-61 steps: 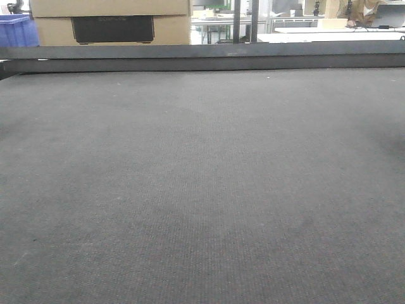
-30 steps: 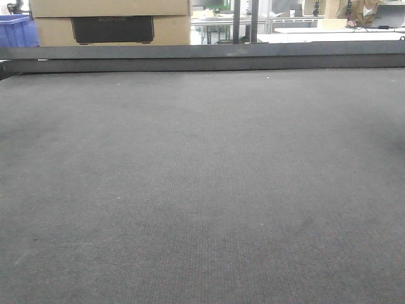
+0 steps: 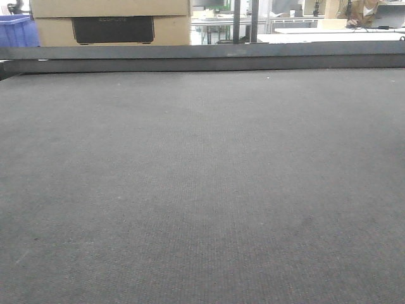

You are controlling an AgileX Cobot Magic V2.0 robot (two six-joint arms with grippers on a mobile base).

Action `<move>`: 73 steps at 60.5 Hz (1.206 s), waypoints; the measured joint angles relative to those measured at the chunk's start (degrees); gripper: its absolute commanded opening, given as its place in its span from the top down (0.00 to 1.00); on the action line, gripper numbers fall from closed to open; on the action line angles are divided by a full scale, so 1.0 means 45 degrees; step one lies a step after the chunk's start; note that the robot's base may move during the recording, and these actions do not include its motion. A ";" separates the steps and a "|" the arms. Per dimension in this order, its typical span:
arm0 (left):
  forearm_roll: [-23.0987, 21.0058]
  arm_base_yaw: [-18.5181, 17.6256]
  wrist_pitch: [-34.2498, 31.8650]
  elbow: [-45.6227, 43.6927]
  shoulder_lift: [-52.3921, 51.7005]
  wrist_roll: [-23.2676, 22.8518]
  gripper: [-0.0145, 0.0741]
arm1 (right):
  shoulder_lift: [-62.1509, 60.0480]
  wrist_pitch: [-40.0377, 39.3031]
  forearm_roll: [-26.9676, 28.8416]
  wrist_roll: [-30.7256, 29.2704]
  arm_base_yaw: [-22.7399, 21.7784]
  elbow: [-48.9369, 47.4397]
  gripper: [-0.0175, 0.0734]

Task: Place cylindrical capacitor in blue bin on shelf

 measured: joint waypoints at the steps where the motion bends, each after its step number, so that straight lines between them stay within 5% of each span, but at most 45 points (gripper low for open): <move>1: 0.0000 0.0000 -0.0089 0.0237 -0.0246 0.0000 0.96 | -0.0176 0.0024 0.0000 -0.0082 0.0055 0.0072 0.89; 21: 0.0095 0.0000 -0.1004 0.1839 -0.2765 0.0000 0.96 | -0.1910 0.0001 0.0053 -0.0345 0.0428 0.0124 0.89; 73: 0.0095 0.0000 -0.1246 0.1894 -0.2862 0.0000 0.96 | -0.1999 0.0001 0.0400 -0.0374 0.0428 0.0124 0.89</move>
